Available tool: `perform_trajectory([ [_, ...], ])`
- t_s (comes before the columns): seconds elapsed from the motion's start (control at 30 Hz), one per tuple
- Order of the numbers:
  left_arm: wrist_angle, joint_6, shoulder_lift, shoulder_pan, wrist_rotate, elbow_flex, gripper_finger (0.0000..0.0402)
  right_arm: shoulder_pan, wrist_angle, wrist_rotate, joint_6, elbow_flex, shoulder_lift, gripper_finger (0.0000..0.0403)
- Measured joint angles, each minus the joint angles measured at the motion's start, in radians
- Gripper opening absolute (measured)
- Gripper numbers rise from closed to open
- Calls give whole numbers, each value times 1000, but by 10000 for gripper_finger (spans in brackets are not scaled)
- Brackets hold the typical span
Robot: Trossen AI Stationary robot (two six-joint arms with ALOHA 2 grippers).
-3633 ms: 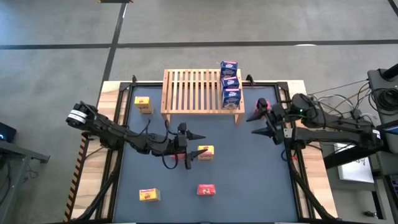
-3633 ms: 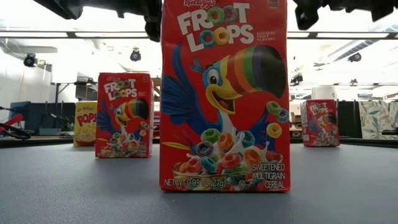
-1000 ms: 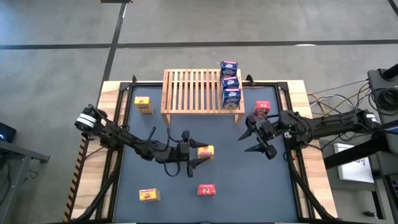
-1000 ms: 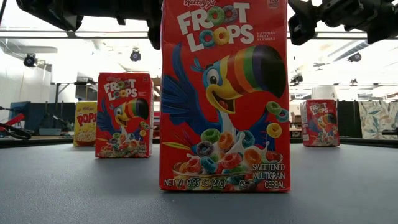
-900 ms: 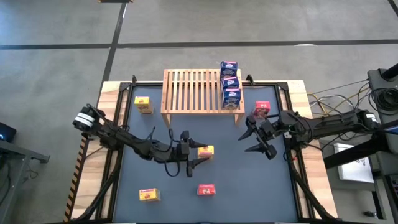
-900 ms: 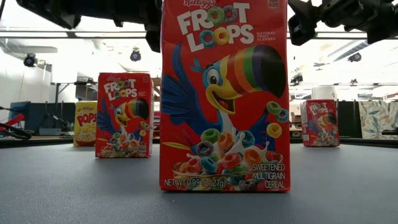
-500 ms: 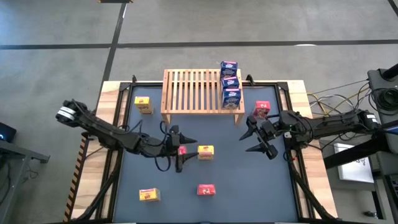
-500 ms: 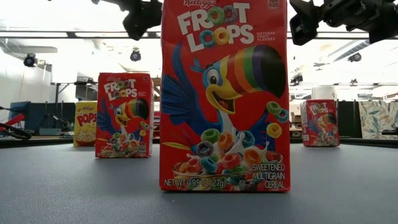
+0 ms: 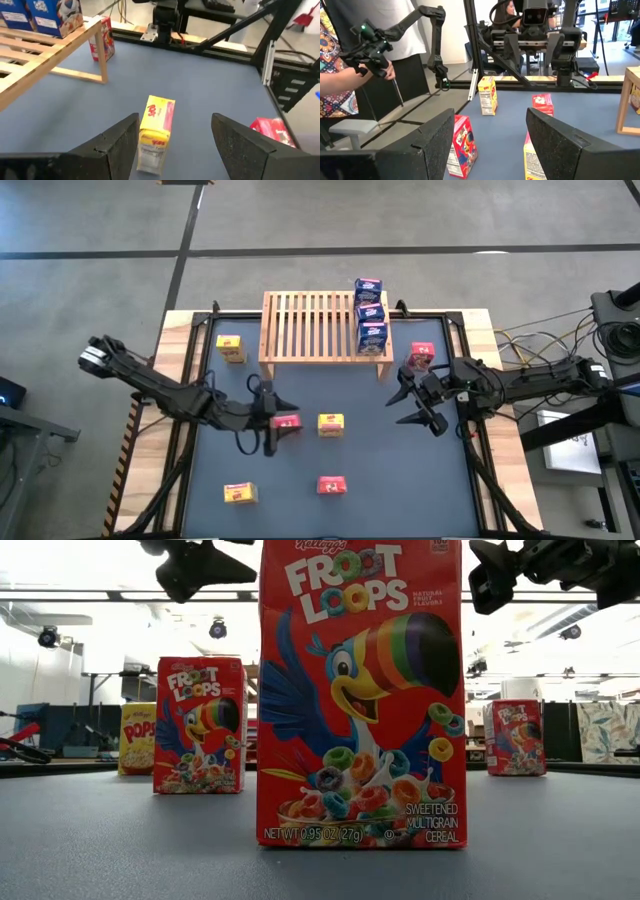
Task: Stack cereal on shelf
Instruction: Put the middle red cereal box on the shelf
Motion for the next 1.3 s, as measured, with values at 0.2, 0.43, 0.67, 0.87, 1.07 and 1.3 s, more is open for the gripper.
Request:
perform_trajectory([
  [0.2, -274, -14, -12, 0, -14, 108, 231, 0, -1, 0, -7, 0, 1, 235],
  [0.43, -597, -115, 66, 0, -56, 269, 231, 0, -5, 0, -10, 0, 2, 235],
  [0.67, -727, -186, 171, -4, -49, 376, 231, 0, -28, 0, -34, 0, 1, 235],
  [0.87, -838, -203, 249, -5, 46, 422, 231, 0, -27, 1, -36, 0, 1, 235],
  [1.07, -871, -244, 237, -6, 53, 371, 231, 0, -26, 2, -37, 0, 6, 235],
  [1.3, -780, -270, 125, -8, 44, 290, 231, 0, -25, 20, -45, 0, 20, 235],
])
